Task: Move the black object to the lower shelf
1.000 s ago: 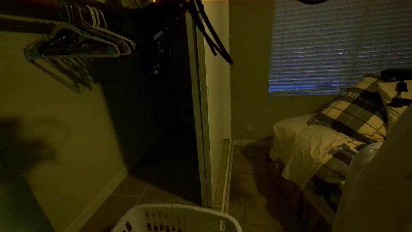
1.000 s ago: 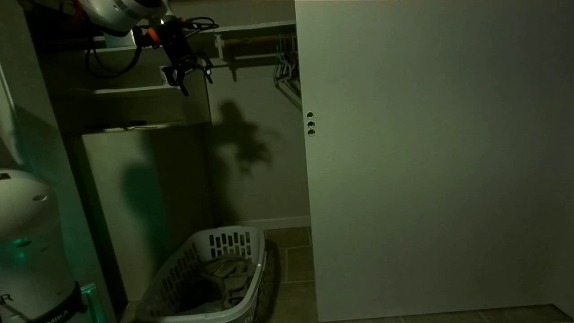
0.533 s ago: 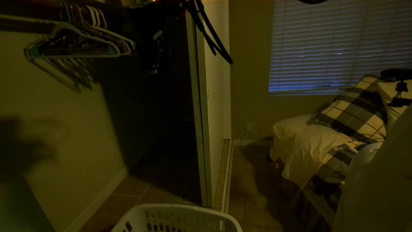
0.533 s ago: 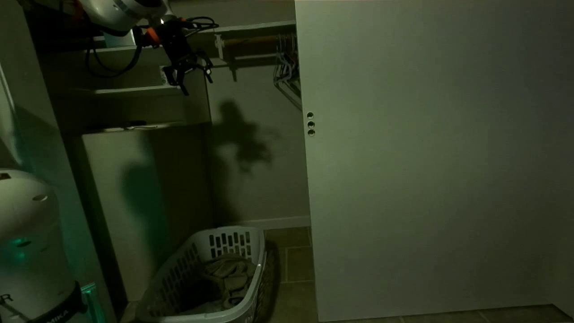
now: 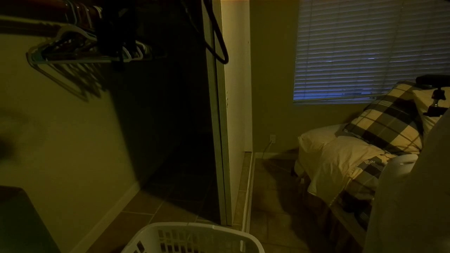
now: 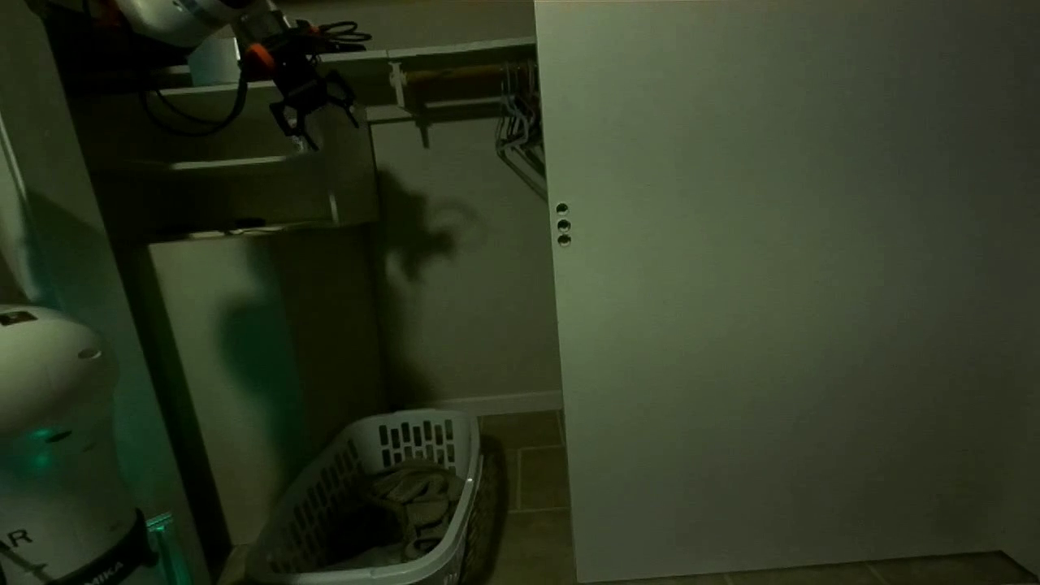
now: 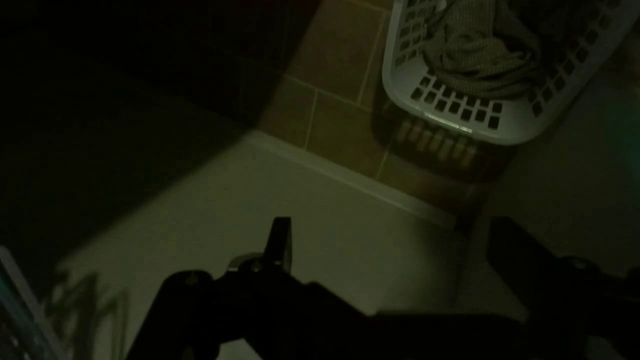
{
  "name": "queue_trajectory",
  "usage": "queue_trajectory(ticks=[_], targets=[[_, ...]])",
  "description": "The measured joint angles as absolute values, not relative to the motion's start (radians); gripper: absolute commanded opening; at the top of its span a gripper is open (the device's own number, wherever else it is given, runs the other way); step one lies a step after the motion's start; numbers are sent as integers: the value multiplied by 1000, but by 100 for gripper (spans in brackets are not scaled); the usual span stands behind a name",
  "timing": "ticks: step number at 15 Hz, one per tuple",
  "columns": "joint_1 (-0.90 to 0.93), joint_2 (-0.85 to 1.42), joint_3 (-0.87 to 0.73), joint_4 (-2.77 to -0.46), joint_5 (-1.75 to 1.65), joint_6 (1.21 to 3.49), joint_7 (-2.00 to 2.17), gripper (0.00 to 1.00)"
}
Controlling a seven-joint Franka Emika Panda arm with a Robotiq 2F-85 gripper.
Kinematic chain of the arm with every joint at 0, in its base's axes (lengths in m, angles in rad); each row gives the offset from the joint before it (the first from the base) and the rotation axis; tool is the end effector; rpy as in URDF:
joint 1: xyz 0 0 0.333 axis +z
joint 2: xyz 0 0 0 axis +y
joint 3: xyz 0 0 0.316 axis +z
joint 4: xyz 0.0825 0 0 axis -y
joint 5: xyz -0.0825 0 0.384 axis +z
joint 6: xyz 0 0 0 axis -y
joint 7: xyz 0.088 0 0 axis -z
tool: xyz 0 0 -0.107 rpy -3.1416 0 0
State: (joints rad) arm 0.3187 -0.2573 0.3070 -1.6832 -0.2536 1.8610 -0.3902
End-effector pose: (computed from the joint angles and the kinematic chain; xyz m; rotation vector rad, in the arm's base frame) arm 0.3987 0.2964 0.7338 2.4171 1.3897 0.6507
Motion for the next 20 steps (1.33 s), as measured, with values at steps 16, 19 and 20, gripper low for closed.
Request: queue_trajectory(ticks=[16, 19, 20], targets=[[421, -166, 279, -1669, 423, 2171, -769, 100], [421, -165, 279, -1668, 429, 2165, -774, 100], [421, -166, 279, -1668, 429, 2165, -774, 100]])
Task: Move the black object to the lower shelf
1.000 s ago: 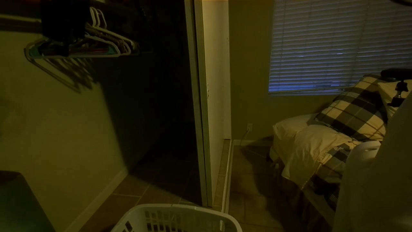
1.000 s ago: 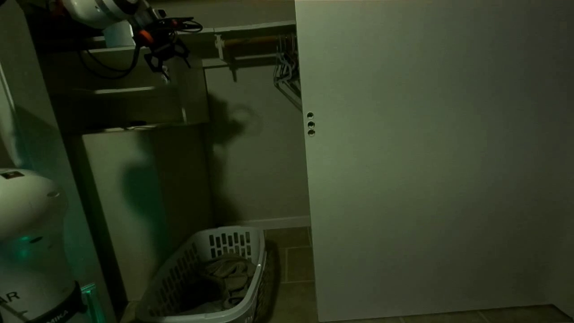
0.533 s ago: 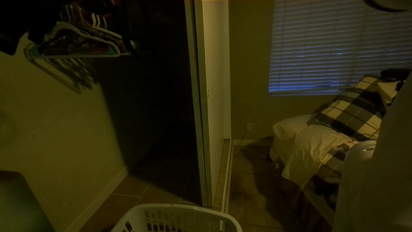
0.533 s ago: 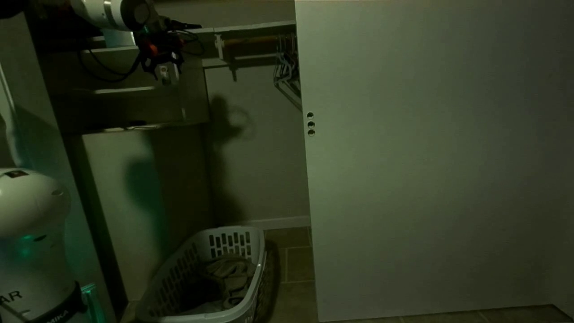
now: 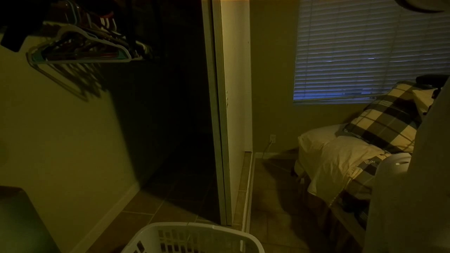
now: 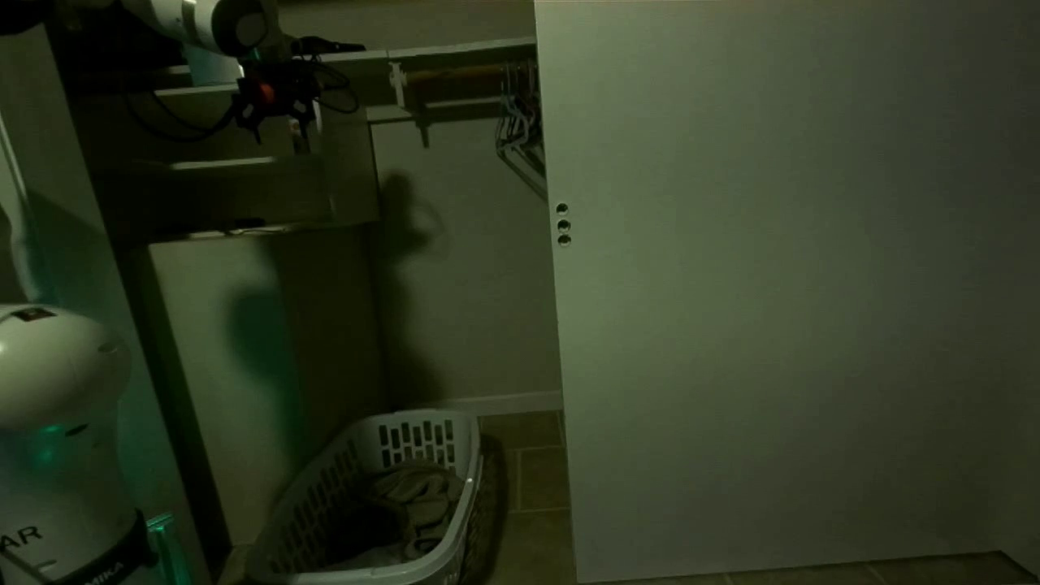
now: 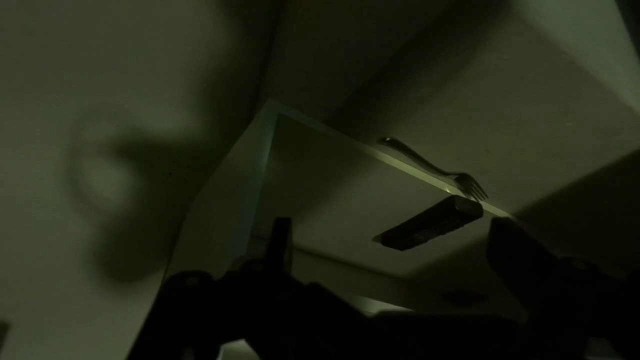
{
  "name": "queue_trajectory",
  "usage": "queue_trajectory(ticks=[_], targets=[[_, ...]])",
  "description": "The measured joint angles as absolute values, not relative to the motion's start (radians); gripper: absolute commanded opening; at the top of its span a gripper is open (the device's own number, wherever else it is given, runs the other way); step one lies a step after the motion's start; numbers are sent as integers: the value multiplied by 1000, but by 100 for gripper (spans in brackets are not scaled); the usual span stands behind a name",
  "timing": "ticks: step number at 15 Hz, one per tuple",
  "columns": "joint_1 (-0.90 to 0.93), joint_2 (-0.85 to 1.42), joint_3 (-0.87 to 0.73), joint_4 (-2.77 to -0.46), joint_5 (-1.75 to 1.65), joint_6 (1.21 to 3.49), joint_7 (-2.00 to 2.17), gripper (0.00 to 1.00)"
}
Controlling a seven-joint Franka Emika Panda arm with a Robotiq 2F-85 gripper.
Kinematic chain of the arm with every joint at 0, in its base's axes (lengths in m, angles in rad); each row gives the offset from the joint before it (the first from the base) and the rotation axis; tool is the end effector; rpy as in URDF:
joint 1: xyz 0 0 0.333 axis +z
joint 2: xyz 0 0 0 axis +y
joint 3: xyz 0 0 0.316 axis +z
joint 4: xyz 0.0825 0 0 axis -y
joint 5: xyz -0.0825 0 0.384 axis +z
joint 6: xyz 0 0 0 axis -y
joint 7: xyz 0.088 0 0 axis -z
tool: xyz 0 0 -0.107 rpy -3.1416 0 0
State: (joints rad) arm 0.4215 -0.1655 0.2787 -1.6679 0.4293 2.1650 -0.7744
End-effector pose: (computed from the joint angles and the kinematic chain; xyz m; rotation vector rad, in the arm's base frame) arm 0.3952 0.3758 0.7356 -2.0488 -1.6668 -0.9168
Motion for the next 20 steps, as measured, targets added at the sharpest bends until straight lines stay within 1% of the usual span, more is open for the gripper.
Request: queue_trajectory(ticks=[6, 10, 13, 20], targets=[[428, -165, 297, -1668, 446, 2165, -777, 100], [480, -167, 339, -1652, 584, 2191, -788, 100], [499, -163, 377, -1646, 628, 2294, -775, 100], [498, -48, 446, -1668, 489, 2615, -605, 100]])
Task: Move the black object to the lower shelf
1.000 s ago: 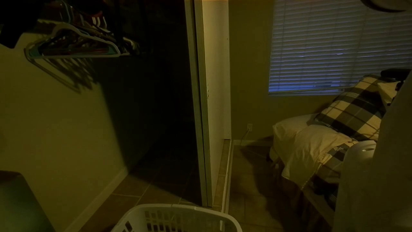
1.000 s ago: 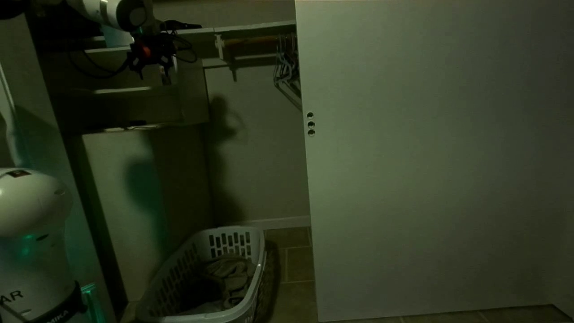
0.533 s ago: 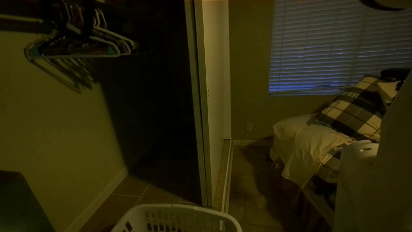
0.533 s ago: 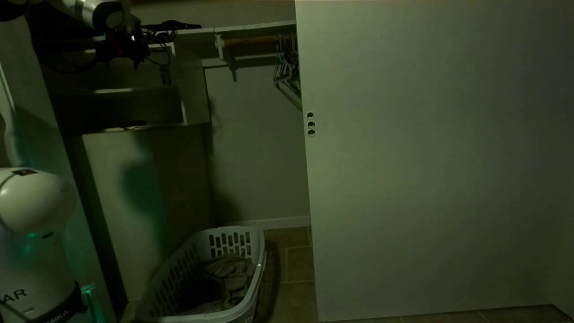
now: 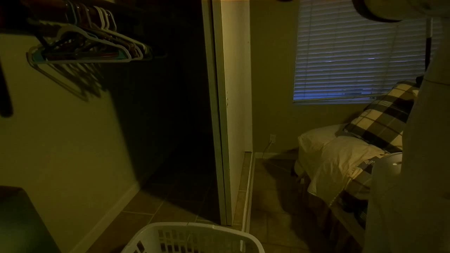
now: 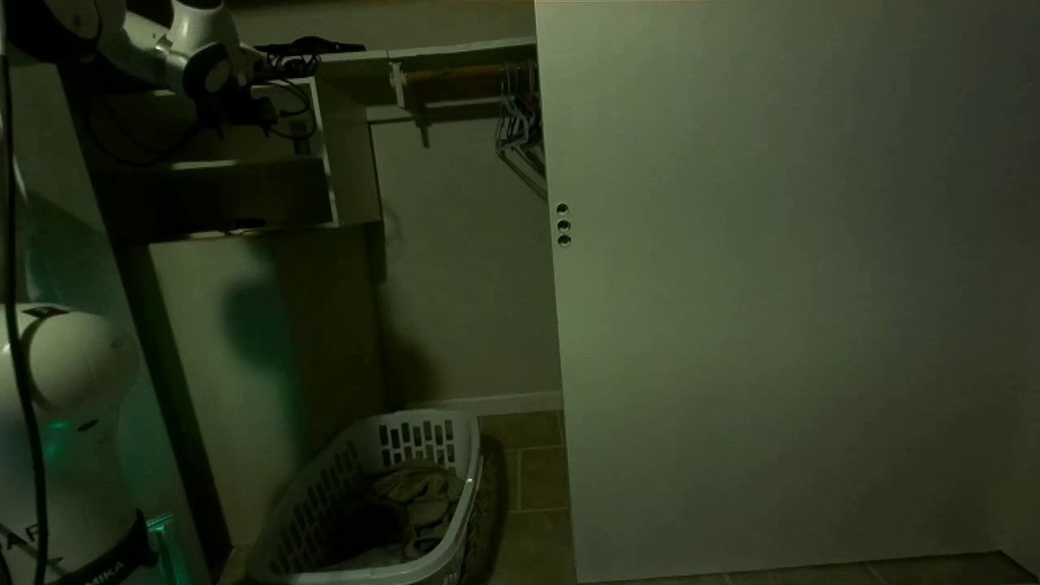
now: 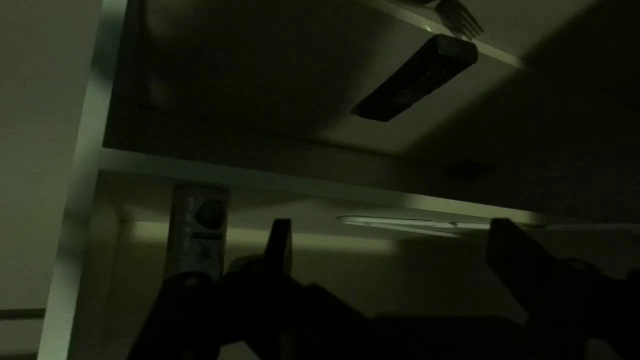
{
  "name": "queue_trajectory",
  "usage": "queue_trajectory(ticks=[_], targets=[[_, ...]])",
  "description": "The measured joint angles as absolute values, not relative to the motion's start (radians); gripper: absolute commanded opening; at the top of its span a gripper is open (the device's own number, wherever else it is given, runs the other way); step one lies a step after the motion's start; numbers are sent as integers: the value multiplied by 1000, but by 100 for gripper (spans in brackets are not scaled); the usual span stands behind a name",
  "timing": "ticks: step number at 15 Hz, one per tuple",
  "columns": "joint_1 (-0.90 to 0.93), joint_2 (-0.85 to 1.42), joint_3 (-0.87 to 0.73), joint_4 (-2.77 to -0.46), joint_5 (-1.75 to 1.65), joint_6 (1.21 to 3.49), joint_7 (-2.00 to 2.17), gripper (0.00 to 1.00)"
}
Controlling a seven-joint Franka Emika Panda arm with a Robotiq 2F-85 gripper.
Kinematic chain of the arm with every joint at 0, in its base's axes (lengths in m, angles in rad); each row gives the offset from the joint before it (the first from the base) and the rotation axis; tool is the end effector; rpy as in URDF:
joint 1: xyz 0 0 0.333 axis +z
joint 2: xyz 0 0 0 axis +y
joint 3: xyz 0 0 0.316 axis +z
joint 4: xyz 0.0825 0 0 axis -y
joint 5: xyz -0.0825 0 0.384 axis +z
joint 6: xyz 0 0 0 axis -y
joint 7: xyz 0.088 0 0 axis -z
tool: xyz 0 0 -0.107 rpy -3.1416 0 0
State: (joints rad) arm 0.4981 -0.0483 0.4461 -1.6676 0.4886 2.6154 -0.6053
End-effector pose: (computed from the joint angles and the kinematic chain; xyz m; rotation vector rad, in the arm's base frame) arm 0.3504 0.4797 0.7268 -1.8744 -1.3770 -1.1383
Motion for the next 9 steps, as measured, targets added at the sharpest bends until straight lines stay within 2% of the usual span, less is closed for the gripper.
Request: queue_trajectory(ticks=[3, 9], targets=[[498, -10, 457, -1666, 460, 2691, -561, 100], [498, -8, 458, -1660, 460, 2696, -556, 100]])
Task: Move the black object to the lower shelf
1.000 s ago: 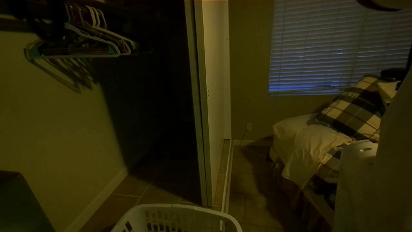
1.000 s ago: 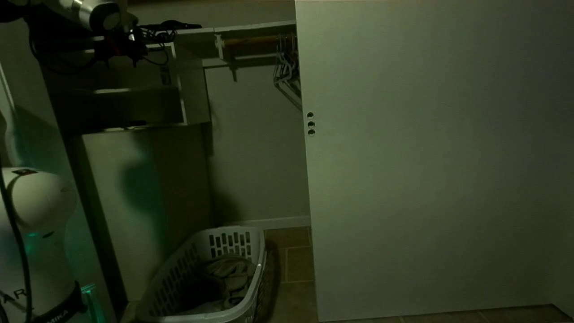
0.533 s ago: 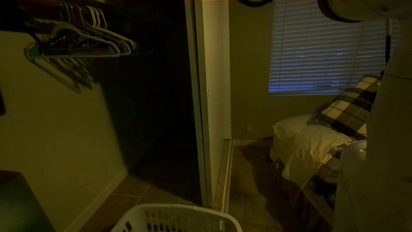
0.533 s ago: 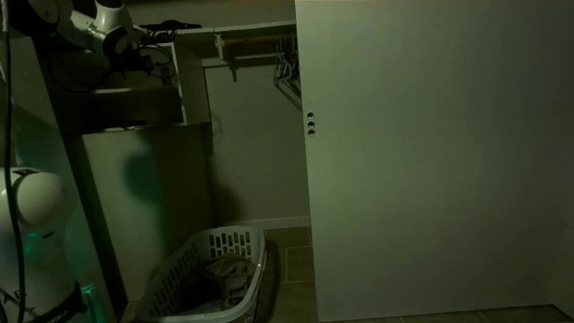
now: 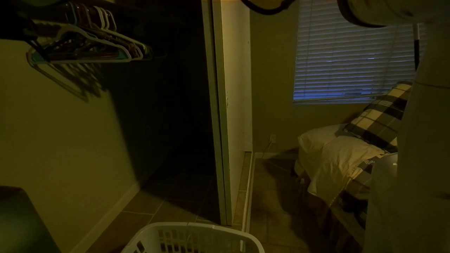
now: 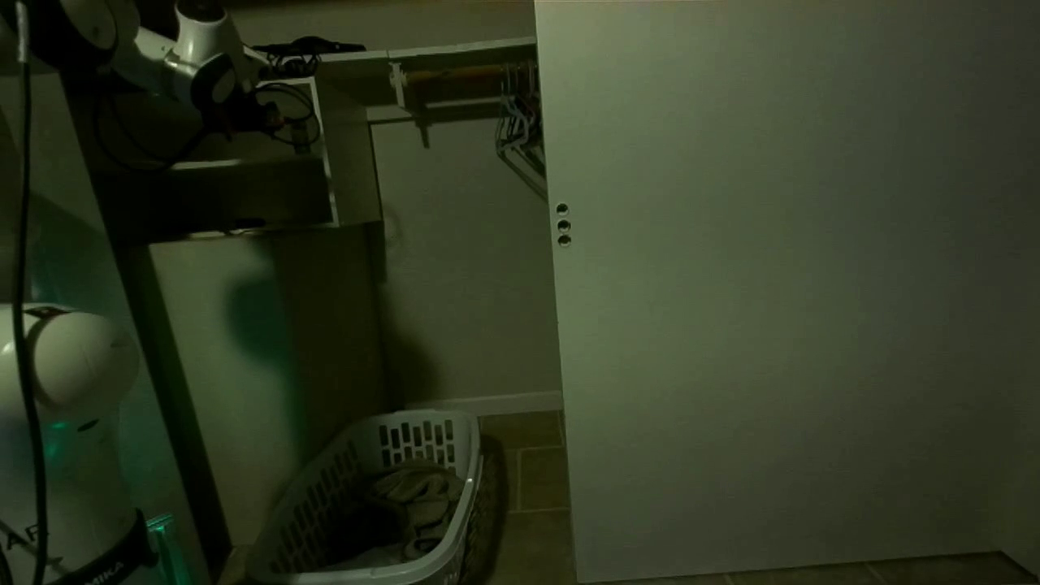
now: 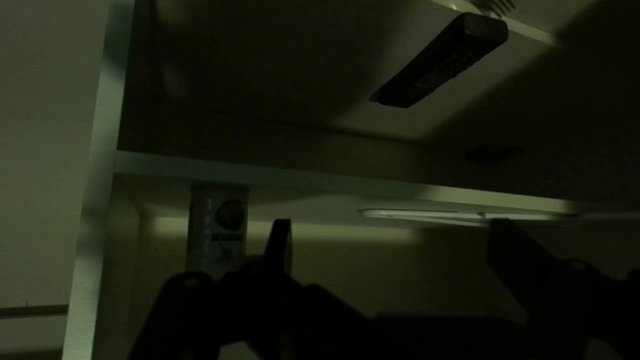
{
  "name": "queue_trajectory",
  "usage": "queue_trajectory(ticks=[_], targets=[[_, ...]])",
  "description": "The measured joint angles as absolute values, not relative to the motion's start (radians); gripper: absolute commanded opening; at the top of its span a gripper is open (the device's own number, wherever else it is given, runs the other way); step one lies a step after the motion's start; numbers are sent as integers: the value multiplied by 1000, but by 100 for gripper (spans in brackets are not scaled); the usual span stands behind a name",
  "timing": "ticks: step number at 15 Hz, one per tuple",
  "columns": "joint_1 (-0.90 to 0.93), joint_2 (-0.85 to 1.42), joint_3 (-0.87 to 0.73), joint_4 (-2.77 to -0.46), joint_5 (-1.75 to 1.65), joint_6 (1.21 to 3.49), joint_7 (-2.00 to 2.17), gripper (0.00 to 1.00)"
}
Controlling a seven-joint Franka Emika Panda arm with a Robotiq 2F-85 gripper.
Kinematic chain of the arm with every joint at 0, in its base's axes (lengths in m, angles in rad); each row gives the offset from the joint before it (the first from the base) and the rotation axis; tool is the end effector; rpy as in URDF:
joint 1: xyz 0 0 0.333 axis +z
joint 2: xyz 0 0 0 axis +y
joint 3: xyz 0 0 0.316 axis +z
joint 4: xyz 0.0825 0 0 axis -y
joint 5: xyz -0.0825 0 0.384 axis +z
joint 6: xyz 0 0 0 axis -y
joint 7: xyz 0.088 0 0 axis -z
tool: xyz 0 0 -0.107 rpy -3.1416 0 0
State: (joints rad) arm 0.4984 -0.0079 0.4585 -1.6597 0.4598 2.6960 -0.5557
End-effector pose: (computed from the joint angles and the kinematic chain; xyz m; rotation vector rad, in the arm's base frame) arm 0.3602 0.4878 0.7192 -1.8842 -1.3038 -1.1766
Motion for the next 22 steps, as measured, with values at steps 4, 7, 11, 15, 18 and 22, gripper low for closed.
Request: queue_trajectory(ticks=[4, 7, 11, 15, 18, 22], targets=[[500, -8, 460, -1659, 465, 2717, -556, 100], [501, -7, 466, -1654, 470, 2755, -556, 100], [502, 1, 475, -1638, 473, 2790, -549, 100], [502, 27, 477, -1613, 468, 2809, -511, 100], [502, 53, 475, -1594, 445, 2840, -457, 100], [502, 88, 462, -1563, 352, 2877, -362, 100]])
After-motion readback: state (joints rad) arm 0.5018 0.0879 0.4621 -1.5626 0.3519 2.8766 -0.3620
